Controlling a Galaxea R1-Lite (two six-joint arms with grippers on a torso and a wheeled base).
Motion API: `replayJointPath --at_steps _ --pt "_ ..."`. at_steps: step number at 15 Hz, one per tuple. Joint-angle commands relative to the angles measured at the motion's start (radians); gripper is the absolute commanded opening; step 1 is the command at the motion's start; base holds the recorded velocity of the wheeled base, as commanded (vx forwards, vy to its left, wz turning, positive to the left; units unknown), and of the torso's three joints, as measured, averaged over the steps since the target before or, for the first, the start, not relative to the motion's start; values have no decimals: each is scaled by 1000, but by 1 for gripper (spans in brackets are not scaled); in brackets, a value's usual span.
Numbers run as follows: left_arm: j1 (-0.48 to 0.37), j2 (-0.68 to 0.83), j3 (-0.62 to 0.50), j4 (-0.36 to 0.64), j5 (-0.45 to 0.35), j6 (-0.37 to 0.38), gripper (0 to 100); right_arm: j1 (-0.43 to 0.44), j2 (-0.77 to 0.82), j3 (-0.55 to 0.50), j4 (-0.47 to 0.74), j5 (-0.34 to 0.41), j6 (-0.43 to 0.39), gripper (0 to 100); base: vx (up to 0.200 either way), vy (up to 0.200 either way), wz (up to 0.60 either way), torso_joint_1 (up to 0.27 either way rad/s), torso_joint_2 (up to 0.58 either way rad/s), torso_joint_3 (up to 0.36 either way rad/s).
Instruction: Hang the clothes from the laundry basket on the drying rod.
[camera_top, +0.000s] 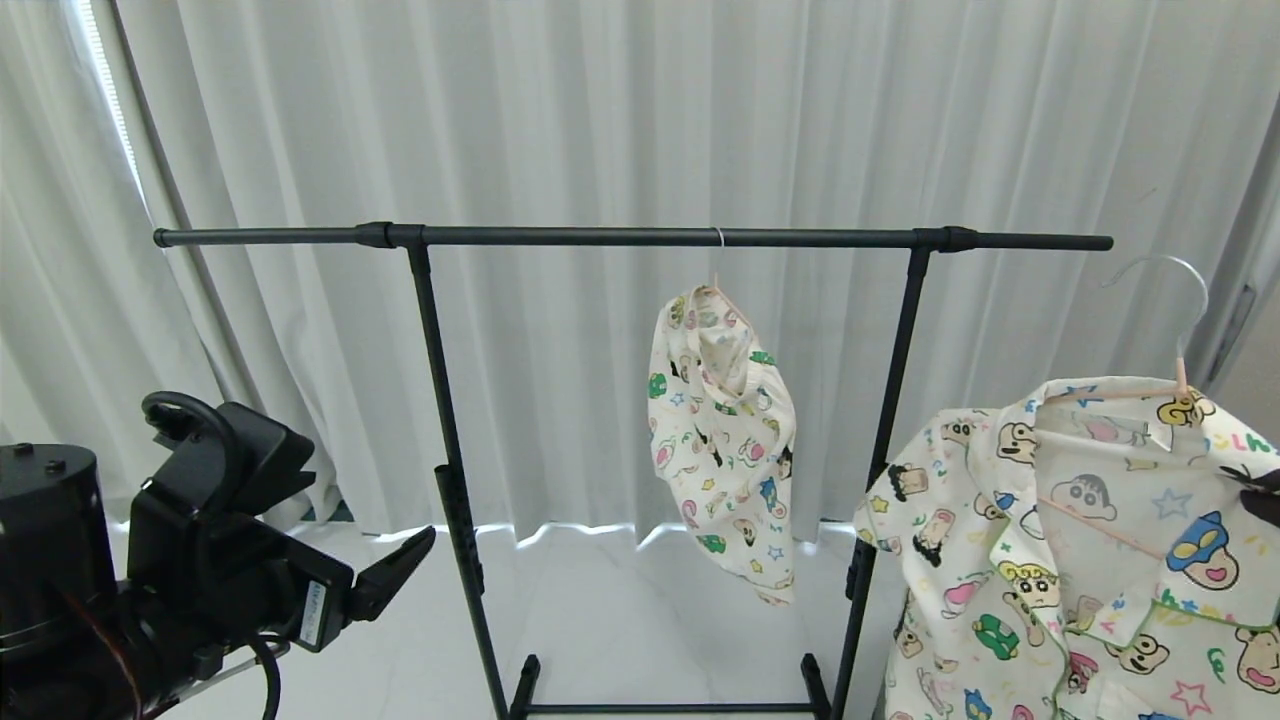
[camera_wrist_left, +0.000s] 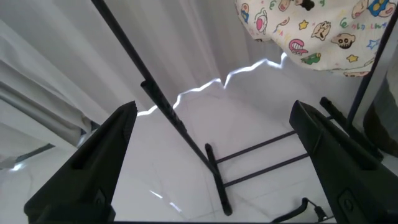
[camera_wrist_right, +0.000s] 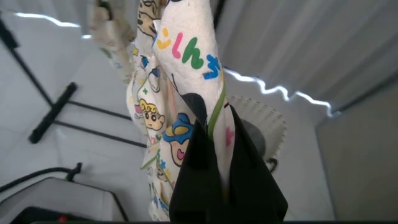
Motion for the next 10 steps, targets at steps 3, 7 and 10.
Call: replayJointPath --at_steps 3,7,10 --pt "18 -3 -6 0 6 -5 100 5 82 22 -163 5 15 0 0 0 0 0 0 0" --pt "15 -26 -3 0 5 -11 100 95 181 40 -370 6 40 0 100 0 0 1 1 2" --pt "15 -24 0 0 5 -10 100 112 218 37 -417 8 41 0 200 0 0 -2 -2 10"
